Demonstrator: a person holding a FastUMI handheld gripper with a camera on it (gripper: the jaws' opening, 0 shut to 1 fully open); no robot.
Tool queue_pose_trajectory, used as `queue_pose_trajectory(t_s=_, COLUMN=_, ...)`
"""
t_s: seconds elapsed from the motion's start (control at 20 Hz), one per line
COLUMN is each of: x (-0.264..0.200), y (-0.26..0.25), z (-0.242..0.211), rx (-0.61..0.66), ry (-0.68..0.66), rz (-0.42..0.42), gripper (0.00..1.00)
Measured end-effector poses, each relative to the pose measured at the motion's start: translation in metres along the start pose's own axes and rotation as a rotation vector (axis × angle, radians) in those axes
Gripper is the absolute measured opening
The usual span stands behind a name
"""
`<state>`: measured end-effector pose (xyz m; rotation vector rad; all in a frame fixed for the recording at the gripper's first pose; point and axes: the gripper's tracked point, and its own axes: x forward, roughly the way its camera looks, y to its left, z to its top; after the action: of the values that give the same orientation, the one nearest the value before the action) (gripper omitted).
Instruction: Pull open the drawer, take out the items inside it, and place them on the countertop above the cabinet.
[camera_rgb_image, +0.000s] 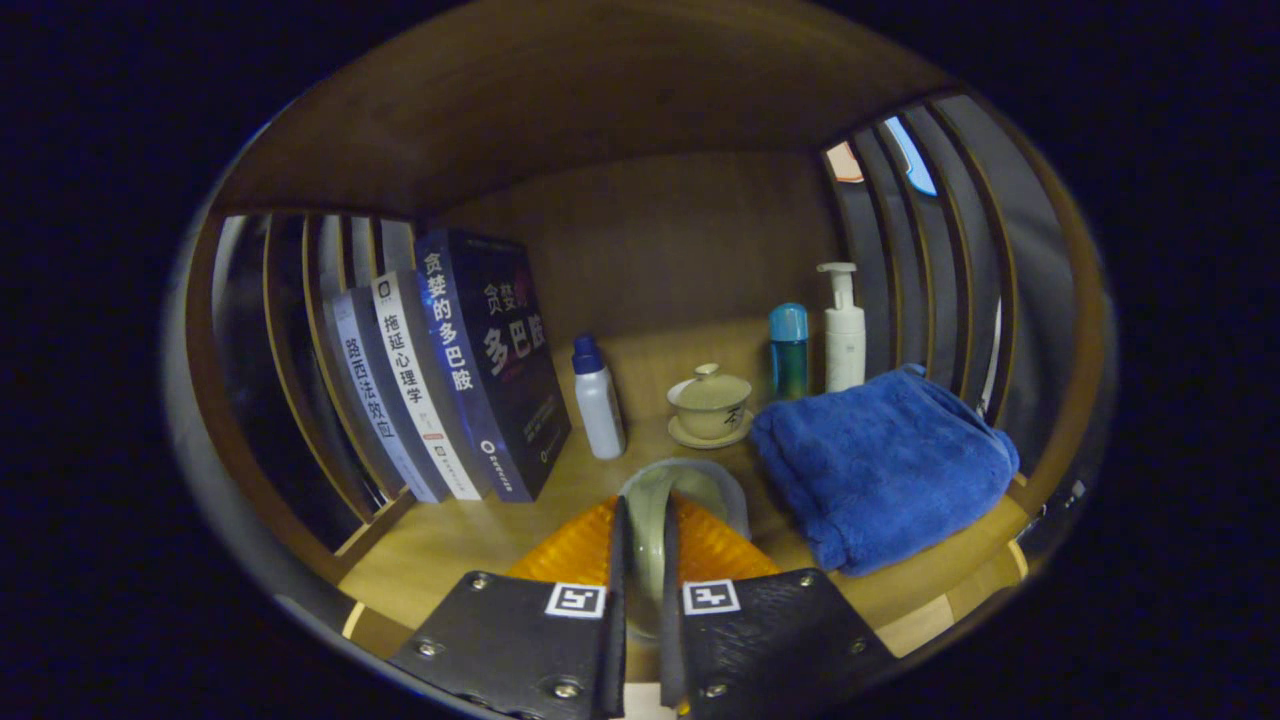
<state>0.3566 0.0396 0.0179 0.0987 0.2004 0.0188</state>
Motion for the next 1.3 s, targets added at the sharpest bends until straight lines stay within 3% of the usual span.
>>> queue_pose_trajectory(t_s=0.2, x=0.011, y=-0.009, z=-0.008, rx=-0.029, ry=0.005, rz=-0.05, gripper=0.19)
queue_pose_trajectory(t_s=0.3, x=0.008, y=-0.011, z=-0.013, rx=-0.045, ry=0.02, rz=-0.065, gripper=0.26)
queue_pose_trajectory(t_s=0.65, x=-0.027, y=-0.003, z=-0.012, rx=-0.112, ry=0.008, rz=-0.058, gripper=0.98)
queue_pose_trajectory(t_s=0.85, x=-0.071, y=0.004, z=-0.005, rx=-0.115, ry=0.0, rz=-0.038, gripper=0.98)
queue_pose_trajectory(t_s=1.3, x=-0.194, y=0.057, z=0.0, rx=-0.172, ry=-0.055, rz=0.167, gripper=0.99)
